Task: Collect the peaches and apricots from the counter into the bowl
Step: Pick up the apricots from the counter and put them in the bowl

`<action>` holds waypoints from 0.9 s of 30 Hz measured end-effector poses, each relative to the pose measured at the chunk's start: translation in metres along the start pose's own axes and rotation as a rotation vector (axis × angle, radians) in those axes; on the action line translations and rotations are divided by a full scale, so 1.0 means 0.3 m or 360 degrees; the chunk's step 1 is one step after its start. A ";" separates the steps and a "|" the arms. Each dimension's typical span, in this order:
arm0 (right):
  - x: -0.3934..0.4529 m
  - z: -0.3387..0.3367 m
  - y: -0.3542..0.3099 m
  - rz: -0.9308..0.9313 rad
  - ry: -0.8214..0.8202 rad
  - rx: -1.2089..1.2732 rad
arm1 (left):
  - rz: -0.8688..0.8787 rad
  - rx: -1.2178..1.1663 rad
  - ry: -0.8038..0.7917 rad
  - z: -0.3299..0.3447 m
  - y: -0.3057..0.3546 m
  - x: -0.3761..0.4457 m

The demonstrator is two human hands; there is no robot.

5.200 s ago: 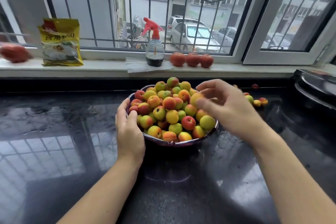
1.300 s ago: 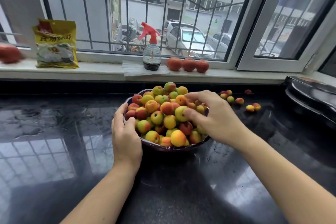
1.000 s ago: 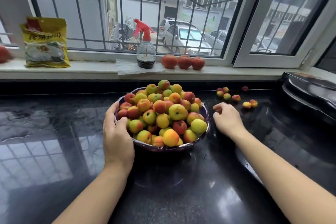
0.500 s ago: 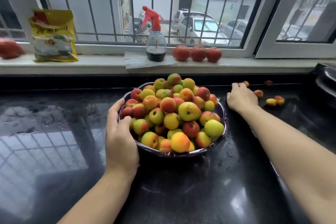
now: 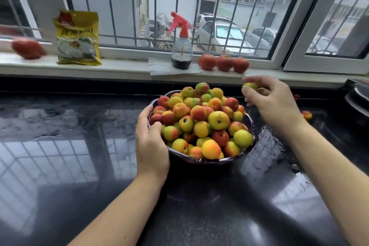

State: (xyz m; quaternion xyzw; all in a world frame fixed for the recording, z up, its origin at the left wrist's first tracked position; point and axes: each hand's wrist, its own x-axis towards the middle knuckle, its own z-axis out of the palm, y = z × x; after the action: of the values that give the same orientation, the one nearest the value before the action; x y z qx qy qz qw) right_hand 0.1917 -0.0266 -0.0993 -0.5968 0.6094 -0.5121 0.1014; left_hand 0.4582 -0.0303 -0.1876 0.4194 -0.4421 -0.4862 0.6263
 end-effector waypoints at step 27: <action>-0.359 0.014 -0.143 0.1481 0.0020 0.1165 | -0.0140 0.0161 0.0084 0.034 0.089 -0.300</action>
State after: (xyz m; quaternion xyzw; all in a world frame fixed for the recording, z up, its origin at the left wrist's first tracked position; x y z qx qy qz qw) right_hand 0.2502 0.0711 -0.1219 -0.1899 0.5913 -0.5942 0.5111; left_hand 0.4425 0.0616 -0.1727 0.4822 -0.4307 -0.4790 0.5938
